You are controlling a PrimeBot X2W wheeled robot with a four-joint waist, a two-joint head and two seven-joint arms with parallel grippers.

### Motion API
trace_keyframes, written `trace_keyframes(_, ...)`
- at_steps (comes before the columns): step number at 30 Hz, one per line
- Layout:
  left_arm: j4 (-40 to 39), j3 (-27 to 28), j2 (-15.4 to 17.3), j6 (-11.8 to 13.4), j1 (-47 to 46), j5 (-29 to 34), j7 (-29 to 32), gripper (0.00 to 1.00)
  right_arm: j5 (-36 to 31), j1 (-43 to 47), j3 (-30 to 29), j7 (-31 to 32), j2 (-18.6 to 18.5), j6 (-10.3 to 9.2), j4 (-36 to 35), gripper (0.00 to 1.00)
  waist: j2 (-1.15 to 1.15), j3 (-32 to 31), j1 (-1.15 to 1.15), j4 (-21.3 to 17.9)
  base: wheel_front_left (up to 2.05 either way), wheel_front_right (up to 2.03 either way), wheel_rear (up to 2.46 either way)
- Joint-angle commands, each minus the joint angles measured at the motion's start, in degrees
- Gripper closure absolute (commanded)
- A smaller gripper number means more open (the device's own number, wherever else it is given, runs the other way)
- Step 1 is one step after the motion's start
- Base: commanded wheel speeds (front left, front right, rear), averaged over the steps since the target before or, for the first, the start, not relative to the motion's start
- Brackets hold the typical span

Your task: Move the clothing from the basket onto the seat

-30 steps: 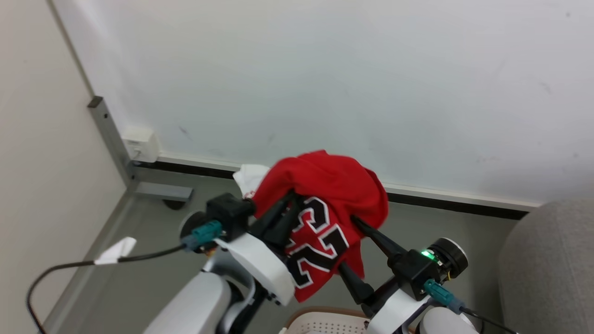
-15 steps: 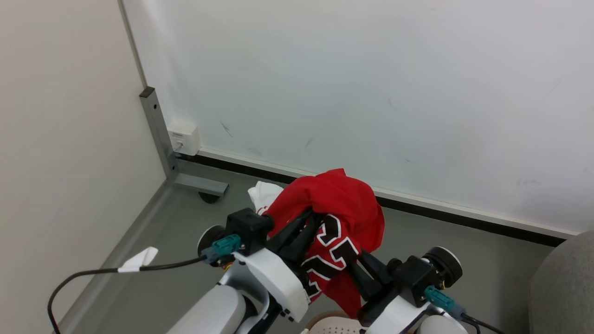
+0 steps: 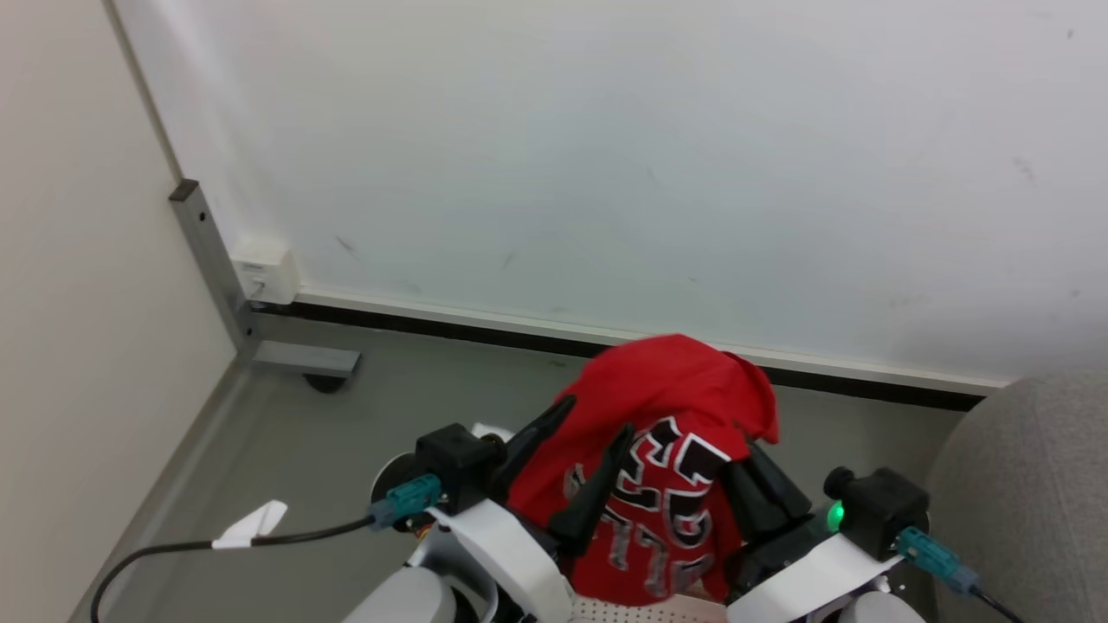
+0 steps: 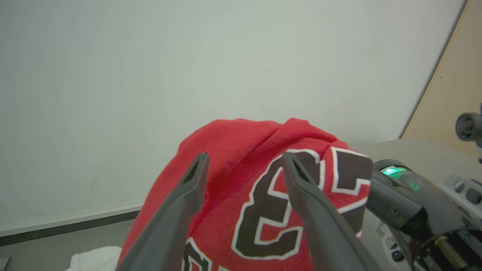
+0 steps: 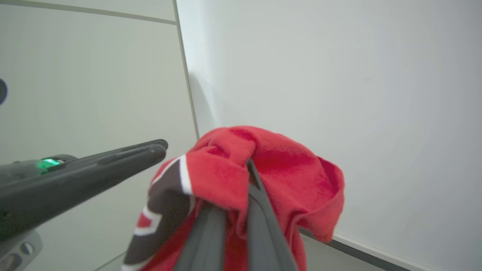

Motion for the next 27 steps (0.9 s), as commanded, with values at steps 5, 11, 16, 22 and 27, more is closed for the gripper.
trace_keyframes(5, -0.8, 0.0, 0.7, 0.2, 2.3, -0.7, -1.3, 0.00, 2.2, 1.9, -5.6, -0.2, -1.3, -0.12, -3.7, 1.00, 0.00, 1.1, 0.00, -5.9, 0.00, 0.00, 0.00)
trace_keyframes(11, -2.3, -1.0, 1.0, -0.6, 2.6, 0.4, -4.0, 0.00, 3.9, 2.0, -10.1, -0.2, -2.8, -0.12, -6.6, 1.00, 0.00, 2.8, 0.00, -12.6, 0.00, 0.00, 0.00)
trace_keyframes(16, -2.8, -1.7, 1.2, -1.1, 2.0, 1.4, -5.3, 0.00, 4.0, 2.2, -13.7, -0.2, -4.2, -0.12, -9.4, 1.00, 0.00, 4.4, 0.00, -18.9, 0.00, 0.00, 0.00)
trace_keyframes(22, -2.9, -2.2, 2.4, -1.5, 1.2, 2.3, -6.0, 0.00, 4.8, 3.8, -16.5, -0.2, -4.5, -0.12, -12.9, 1.00, 0.00, 6.6, 0.00, -26.3, 0.00, 0.00, 0.00)
trace_keyframes(27, -2.5, -2.6, 3.4, -1.2, 1.0, 3.4, -6.6, 0.00, 3.0, 4.7, -16.6, -0.2, -4.4, -0.12, -14.7, 1.00, 0.00, 7.9, 0.00, -31.2, 0.00, 0.00, 0.00)
